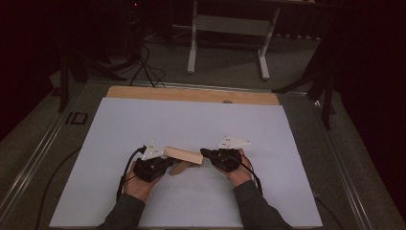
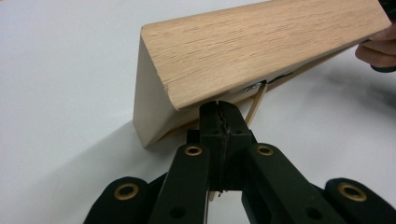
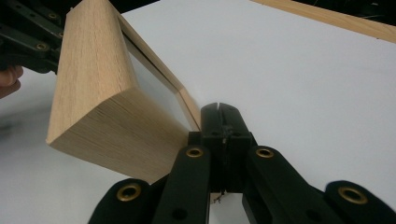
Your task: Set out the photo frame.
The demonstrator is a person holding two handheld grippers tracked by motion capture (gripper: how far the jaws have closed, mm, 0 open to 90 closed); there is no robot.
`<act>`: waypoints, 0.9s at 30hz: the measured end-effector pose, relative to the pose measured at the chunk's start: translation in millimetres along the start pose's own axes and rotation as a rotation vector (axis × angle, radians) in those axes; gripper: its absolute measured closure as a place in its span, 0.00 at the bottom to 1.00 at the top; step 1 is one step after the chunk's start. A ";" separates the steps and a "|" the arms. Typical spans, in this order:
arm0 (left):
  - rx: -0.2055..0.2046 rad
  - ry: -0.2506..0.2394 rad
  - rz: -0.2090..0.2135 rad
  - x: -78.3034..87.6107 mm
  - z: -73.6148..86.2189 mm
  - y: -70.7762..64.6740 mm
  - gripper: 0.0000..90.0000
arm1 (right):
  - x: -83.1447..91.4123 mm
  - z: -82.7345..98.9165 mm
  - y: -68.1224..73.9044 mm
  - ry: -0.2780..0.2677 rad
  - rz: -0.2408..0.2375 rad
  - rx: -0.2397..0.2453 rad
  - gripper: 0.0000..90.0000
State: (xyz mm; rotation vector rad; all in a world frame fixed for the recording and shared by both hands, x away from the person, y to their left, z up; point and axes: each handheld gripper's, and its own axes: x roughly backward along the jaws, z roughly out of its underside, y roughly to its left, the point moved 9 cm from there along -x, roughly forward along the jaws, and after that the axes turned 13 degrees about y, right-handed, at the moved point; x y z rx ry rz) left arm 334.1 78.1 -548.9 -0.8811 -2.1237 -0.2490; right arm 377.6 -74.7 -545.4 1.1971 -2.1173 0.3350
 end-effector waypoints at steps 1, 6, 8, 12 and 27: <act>-0.001 0.002 -0.002 -0.2 0.0 0.5 1.00 | 0.1 0.1 0.2 0.000 -0.001 0.000 1.00; 0.000 0.005 -0.006 -0.6 -0.2 1.0 1.00 | 0.3 0.6 1.2 -0.002 0.001 0.006 1.00; 0.001 0.006 -0.009 -0.6 -0.3 1.2 1.00 | 0.2 1.2 1.4 0.000 0.003 0.010 1.00; 0.001 0.005 -0.009 -0.3 -1.0 1.0 1.00 | 0.0 2.1 2.3 0.002 0.005 0.015 1.00; -0.020 -0.006 0.005 2.9 -5.7 -7.0 1.00 | -0.5 2.5 13.3 0.019 0.003 0.062 1.00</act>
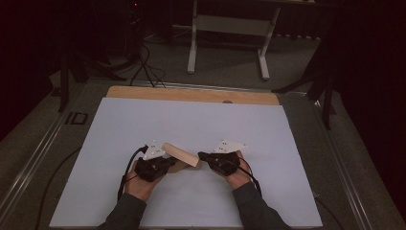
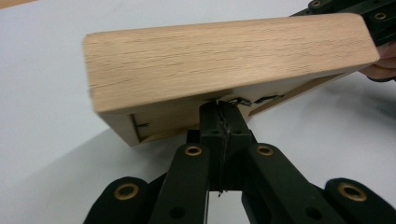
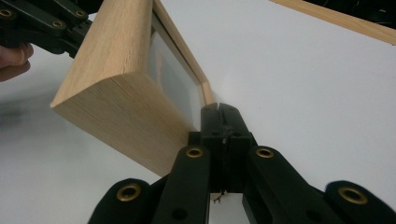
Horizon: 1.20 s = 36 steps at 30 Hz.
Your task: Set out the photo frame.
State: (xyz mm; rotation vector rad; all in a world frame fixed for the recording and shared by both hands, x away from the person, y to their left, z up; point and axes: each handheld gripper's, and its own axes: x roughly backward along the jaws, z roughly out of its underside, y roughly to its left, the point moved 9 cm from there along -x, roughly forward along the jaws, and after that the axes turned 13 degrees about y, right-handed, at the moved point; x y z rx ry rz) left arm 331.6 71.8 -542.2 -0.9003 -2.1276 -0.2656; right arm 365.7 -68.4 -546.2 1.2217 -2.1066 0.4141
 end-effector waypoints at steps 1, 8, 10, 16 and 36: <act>-0.002 0.000 0.002 -0.1 -0.4 -1.5 1.00 | -0.2 -0.2 1.4 0.000 0.000 0.006 1.00; -0.009 0.002 0.006 -1.1 -0.6 -3.1 1.00 | -0.2 -0.3 4.4 0.006 0.002 0.024 1.00; -0.008 0.002 0.006 -1.2 -0.6 -3.3 1.00 | -0.2 -0.3 5.9 0.010 0.002 0.032 1.00; -0.010 0.003 0.004 -0.8 -0.5 -3.1 1.00 | -0.6 -1.2 11.5 0.012 -0.009 0.047 1.00; -0.016 0.025 0.003 -7.5 3.1 -6.2 1.00 | -3.2 -2.8 28.7 0.021 -0.055 0.079 1.00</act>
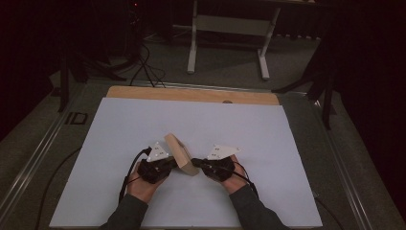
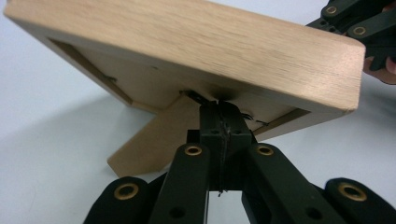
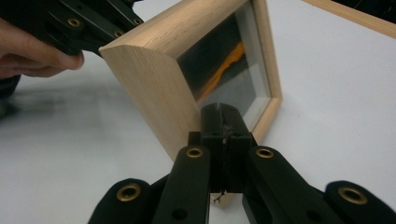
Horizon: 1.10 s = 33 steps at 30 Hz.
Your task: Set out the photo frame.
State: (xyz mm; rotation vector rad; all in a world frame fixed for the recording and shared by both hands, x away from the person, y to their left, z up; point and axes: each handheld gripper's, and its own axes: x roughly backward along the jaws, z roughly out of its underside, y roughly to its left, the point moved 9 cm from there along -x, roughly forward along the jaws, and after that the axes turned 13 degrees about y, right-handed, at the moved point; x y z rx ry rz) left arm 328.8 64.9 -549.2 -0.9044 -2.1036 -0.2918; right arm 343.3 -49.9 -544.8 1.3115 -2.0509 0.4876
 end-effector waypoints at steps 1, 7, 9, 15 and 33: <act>-0.001 0.003 0.000 -1.0 0.6 0.1 1.00 | -0.3 -0.1 1.3 0.001 -0.006 0.000 1.00; 0.010 0.011 0.003 -4.9 2.8 2.2 1.00 | -1.8 -1.2 5.9 -0.001 -0.015 0.005 1.00; 0.012 0.011 -0.002 -5.5 3.1 3.1 1.00 | -2.2 -1.5 7.6 0.001 -0.018 0.007 1.00; 0.028 0.004 -0.008 -5.7 3.3 7.3 1.00 | -5.5 -3.6 14.6 -0.005 -0.034 0.017 1.00; 0.053 0.001 -0.016 -7.3 4.9 13.8 0.96 | -10.6 -7.6 23.1 -0.010 -0.034 0.032 0.97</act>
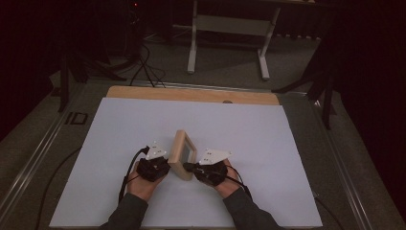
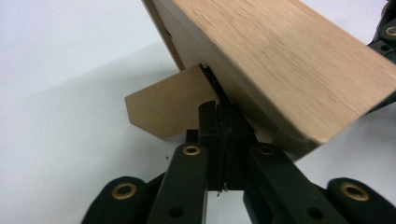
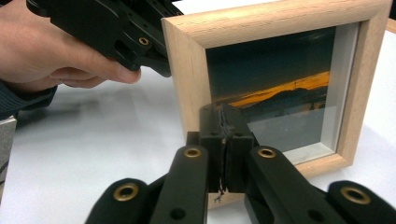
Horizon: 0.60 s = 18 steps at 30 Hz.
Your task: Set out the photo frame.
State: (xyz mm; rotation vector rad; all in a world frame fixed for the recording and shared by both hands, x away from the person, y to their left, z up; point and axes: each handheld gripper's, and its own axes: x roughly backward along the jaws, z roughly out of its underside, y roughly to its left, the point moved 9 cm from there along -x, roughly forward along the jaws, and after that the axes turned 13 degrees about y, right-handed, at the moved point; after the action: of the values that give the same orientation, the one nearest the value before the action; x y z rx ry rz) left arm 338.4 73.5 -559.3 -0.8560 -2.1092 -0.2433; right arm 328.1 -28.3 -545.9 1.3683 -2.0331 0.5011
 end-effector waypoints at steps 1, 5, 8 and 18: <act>0.001 -0.001 -0.001 0.4 0.0 0.5 0.95 | 0.1 0.1 -0.3 0.001 0.000 -0.001 0.96; 0.004 -0.007 -0.011 2.1 -0.1 2.3 0.89 | 0.7 0.2 -1.8 0.001 0.004 -0.002 0.92; -0.008 -0.009 -0.014 4.7 0.2 4.2 0.85 | 1.7 0.0 -3.1 0.000 0.013 0.000 0.87; 0.042 -0.035 -0.048 12.5 -1.1 14.7 0.74 | 4.9 0.7 -11.5 -0.007 0.041 -0.022 0.74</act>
State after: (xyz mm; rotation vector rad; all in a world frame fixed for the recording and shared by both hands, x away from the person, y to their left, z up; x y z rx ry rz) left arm 343.3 90.2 -550.8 -0.7910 -2.1619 -0.2092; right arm 337.2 -36.5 -543.5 1.3191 -2.0699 0.4916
